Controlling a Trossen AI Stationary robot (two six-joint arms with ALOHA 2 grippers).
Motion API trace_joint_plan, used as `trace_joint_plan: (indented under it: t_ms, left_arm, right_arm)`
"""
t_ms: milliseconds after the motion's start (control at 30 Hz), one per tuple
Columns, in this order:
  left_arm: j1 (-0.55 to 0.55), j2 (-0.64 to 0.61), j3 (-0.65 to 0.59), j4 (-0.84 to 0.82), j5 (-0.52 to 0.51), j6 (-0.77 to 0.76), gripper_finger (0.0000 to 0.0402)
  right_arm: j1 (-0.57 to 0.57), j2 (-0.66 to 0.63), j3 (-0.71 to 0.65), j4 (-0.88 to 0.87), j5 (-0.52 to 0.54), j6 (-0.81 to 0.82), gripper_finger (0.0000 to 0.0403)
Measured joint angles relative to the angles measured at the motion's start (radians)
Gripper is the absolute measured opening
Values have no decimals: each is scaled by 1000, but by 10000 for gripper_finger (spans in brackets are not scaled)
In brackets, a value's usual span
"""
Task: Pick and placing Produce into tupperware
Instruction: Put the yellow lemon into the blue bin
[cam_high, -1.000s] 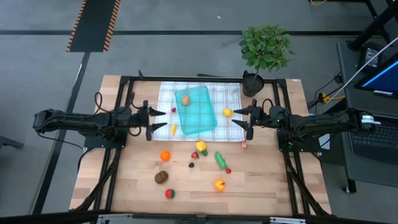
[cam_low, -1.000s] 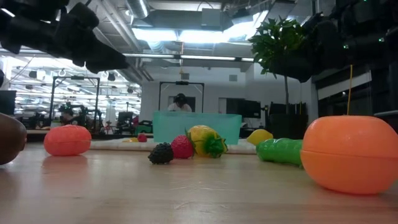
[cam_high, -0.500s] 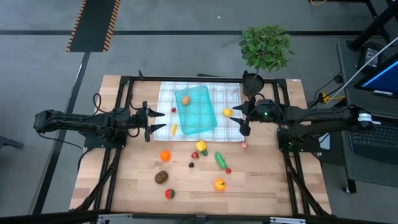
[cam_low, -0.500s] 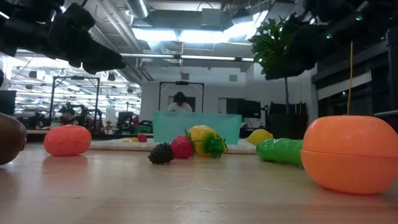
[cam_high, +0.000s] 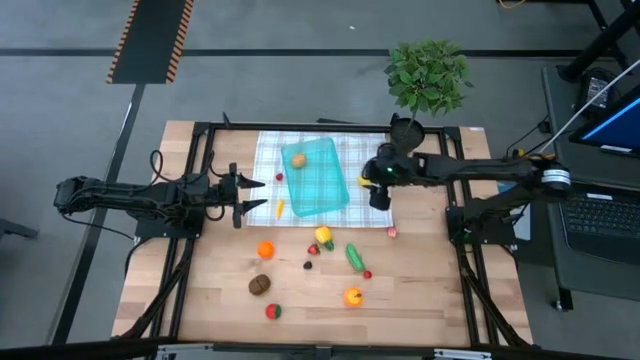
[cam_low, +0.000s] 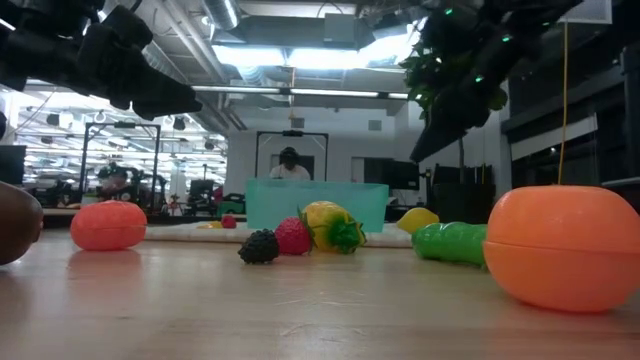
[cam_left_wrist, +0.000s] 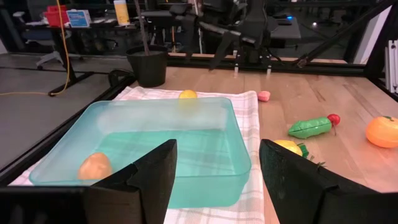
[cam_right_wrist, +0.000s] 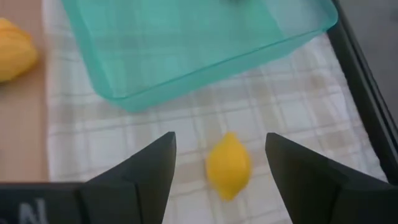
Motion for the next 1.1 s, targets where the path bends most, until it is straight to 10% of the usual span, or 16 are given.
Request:
trace_joint_plan:
  t_ms: [1100]
  left_arm:
    - [0,0,0,-23,0,2,221]
  right_arm:
    - [-110,313,79,-56,-88,-70,249]
